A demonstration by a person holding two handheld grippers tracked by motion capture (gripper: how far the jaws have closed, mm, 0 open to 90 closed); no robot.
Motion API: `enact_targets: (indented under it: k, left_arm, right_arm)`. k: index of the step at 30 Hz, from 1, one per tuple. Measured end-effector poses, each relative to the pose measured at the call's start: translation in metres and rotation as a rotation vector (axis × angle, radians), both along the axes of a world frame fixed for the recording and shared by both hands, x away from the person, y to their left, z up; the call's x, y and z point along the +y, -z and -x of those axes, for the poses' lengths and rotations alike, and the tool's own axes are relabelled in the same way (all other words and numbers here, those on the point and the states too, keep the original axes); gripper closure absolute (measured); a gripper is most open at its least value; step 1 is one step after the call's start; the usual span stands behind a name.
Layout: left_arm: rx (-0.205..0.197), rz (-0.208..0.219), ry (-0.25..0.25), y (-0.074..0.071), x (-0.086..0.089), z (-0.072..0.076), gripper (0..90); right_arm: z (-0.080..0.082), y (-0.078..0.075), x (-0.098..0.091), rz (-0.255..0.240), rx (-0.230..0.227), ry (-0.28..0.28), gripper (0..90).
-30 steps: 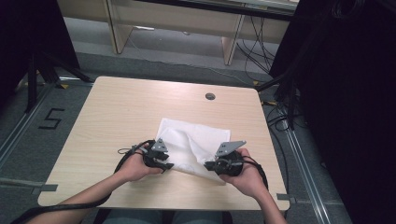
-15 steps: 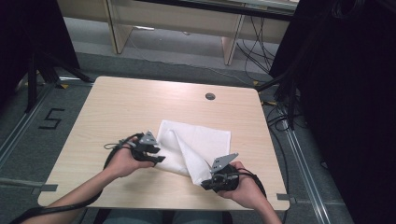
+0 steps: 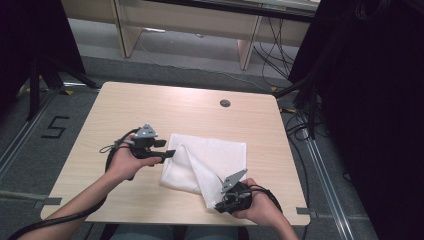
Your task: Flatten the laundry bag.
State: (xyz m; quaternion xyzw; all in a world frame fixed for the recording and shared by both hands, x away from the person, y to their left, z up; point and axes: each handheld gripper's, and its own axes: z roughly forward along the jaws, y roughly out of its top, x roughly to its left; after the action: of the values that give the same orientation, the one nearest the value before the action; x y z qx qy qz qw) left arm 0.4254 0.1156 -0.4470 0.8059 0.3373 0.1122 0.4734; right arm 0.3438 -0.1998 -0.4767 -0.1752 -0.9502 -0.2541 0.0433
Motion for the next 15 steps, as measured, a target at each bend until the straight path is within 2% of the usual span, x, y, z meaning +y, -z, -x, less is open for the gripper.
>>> enact_targets:
  k: [1,3,4,5,7,8,9,10,13,14,15]
  left_arm:
    - [0.022,0.002,0.030,0.003,-0.011,-0.001,42.6]
    - [0.034,0.004,0.045,0.004,-0.016,-0.004,42.0]
    - [0.057,-0.007,0.037,0.006,-0.025,-0.008,41.9]
    - [0.064,-0.017,0.040,0.007,-0.028,-0.010,41.9]
    - [0.074,-0.030,0.038,0.008,-0.033,-0.011,42.9]
    - [0.102,-0.041,0.057,0.008,-0.041,-0.012,43.6]
    - [0.102,-0.041,0.057,0.008,-0.041,-0.012,43.3]
    - [0.062,-0.097,0.073,0.005,-0.048,-0.010,42.9]
    - [0.056,-0.114,0.082,0.002,-0.052,-0.010,39.9]
    - [0.096,-0.100,0.031,0.001,-0.053,-0.009,39.9]
    - [0.136,-0.062,-0.030,0.001,-0.053,-0.009,39.6]
  right_arm:
    - [0.002,0.000,0.001,0.008,0.015,0.024,87.3]
    - [0.003,0.001,0.001,0.013,0.029,0.025,87.2]
    - [0.001,0.002,0.002,0.008,0.003,-0.005,87.2]
    - [0.003,0.002,0.002,0.018,0.024,0.018,87.2]
    - [0.004,0.002,0.002,0.020,0.024,0.020,87.1]
    - [0.004,0.002,0.003,0.025,0.022,0.018,87.1]
    - [0.004,0.002,0.003,0.025,0.022,0.018,87.1]
    - [0.004,0.003,0.003,0.024,0.028,0.013,87.1]
    - [0.003,0.004,0.003,0.029,0.013,0.002,87.1]
    - [0.002,0.004,0.004,0.024,0.009,-0.015,87.1]
    - [0.003,0.004,0.004,0.032,0.015,-0.012,87.1]
